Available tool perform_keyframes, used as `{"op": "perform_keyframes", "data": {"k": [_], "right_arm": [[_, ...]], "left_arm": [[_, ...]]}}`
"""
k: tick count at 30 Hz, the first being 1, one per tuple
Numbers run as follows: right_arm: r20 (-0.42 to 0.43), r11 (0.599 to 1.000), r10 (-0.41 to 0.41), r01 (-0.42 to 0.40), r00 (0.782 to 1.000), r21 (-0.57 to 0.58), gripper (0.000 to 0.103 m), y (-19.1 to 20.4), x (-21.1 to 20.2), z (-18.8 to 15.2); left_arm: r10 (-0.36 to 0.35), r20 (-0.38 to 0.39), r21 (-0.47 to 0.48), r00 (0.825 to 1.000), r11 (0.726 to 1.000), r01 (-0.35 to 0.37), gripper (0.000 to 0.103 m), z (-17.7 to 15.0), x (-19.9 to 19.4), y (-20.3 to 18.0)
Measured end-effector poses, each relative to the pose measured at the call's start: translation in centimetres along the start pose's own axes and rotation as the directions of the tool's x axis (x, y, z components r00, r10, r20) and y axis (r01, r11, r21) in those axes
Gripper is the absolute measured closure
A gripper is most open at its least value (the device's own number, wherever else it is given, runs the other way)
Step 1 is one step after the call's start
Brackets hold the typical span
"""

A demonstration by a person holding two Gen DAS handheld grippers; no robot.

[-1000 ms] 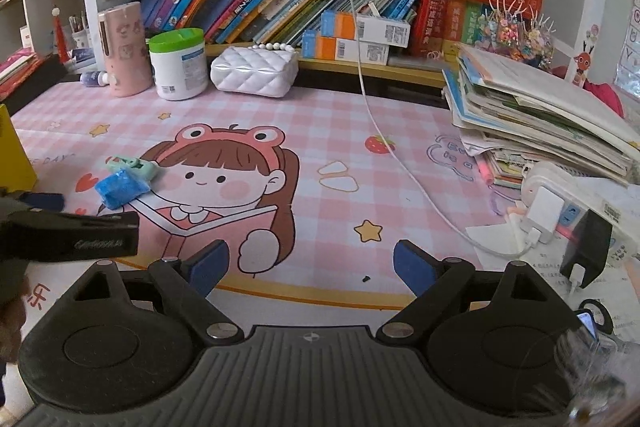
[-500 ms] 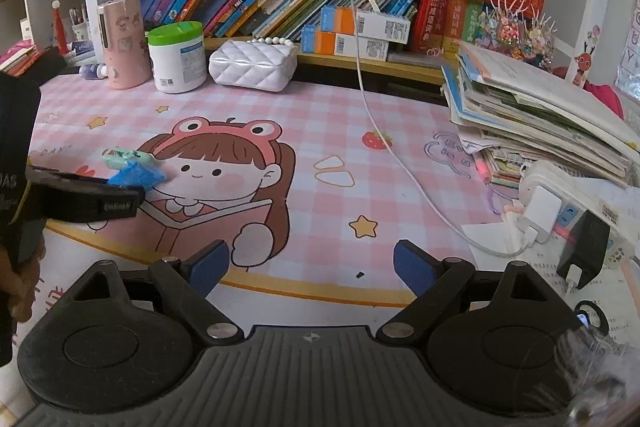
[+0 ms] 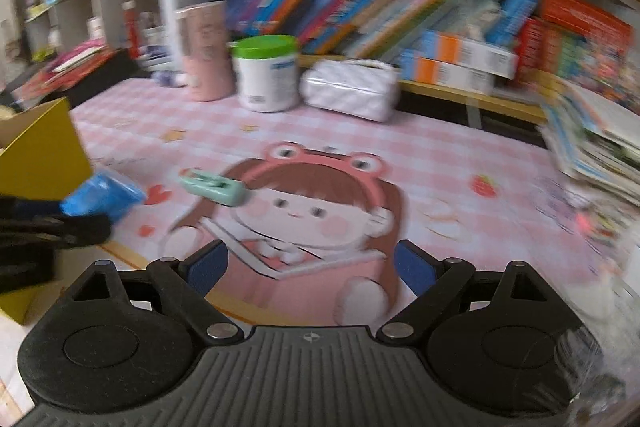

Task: Organize objects
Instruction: 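Grasp the blue plastic bag with the left gripper while the right grasps the mint-green toy, then lift the blue bag and mint-green toy and carry both over the yellow box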

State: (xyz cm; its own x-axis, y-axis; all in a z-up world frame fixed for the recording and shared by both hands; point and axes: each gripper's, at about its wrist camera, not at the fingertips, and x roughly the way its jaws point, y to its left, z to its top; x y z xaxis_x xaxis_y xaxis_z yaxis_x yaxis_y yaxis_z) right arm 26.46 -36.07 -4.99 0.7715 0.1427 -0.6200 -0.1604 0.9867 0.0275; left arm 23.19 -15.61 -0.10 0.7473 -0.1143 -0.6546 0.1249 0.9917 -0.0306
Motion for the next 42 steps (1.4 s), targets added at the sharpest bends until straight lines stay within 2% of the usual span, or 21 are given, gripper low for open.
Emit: {"op": "perform_keyframes", "data": {"k": [6,9,13,16,21,23,25,26,27,28,31,35,42], "right_arm": [[0.013,0.99,0.1,-0.098,0.995,-0.099,0.013,2.8,4.3,1.3],[-0.015,0.988,0.109,-0.11,0.994,-0.109,0.013,4.0,7.2,1.9],[-0.04,0.988,0.124,-0.127,0.991,-0.084,0.022,5.1,10.2,2.8],[-0.043,0.983,0.14,-0.144,0.989,-0.116,0.027,5.9,11.9,3.4],[-0.098,0.967,0.186,-0.199,0.978,-0.156,0.029,6.2,13.6,4.0],[-0.102,0.962,0.196,-0.211,0.975,-0.173,0.036,6.2,13.7,4.0],[-0.097,0.959,0.202,-0.217,0.975,-0.18,0.058,6.2,13.4,4.0],[-0.095,0.96,0.201,-0.216,0.975,-0.18,0.063,6.2,13.3,3.9],[-0.095,0.959,0.204,-0.218,0.974,-0.181,0.076,6.1,13.1,3.9],[-0.094,0.958,0.204,-0.219,0.974,-0.185,0.08,6.1,13.0,3.8],[-0.095,0.96,0.208,-0.222,0.974,-0.169,0.08,5.7,12.6,3.6],[-0.112,0.978,0.203,-0.207,0.973,-0.023,0.08,4.5,11.0,3.5],[-0.077,0.987,0.135,-0.127,0.988,0.097,0.08,3.6,4.8,2.9]], "left_arm": [[0.031,0.005,-0.04,1.0,0.999,-0.031,0.073,0.1,-2.2,1.4],[0.044,0.007,-0.033,0.999,0.998,-0.044,0.073,0.3,-2.7,1.6],[0.063,0.007,-0.042,0.998,0.997,-0.063,0.073,0.3,-3.2,2.0],[0.074,0.005,-0.041,0.997,0.996,-0.074,0.073,0.3,-3.4,2.2],[0.087,-0.002,-0.059,0.996,0.994,-0.087,0.073,0.1,-3.5,2.6],[0.085,-0.003,-0.07,0.996,0.994,-0.085,0.073,0.2,-3.4,2.8],[0.081,0.001,-0.071,0.997,0.994,-0.081,0.073,0.1,-3.5,2.8],[0.078,0.003,-0.069,0.997,0.995,-0.078,0.073,0.1,-3.5,2.7],[0.074,0.004,-0.067,0.997,0.995,-0.074,0.073,0.2,-3.6,2.5],[0.071,0.006,-0.065,0.997,0.995,-0.07,0.073,0.2,-3.6,2.5],[0.064,0.01,-0.062,0.998,0.996,-0.063,0.073,0.1,-3.7,2.4],[0.059,0.012,-0.062,0.998,0.996,-0.058,0.073,0.0,-4.0,2.4],[0.013,0.035,-0.05,0.999,0.999,-0.012,0.073,-0.3,-4.5,2.4]]}}
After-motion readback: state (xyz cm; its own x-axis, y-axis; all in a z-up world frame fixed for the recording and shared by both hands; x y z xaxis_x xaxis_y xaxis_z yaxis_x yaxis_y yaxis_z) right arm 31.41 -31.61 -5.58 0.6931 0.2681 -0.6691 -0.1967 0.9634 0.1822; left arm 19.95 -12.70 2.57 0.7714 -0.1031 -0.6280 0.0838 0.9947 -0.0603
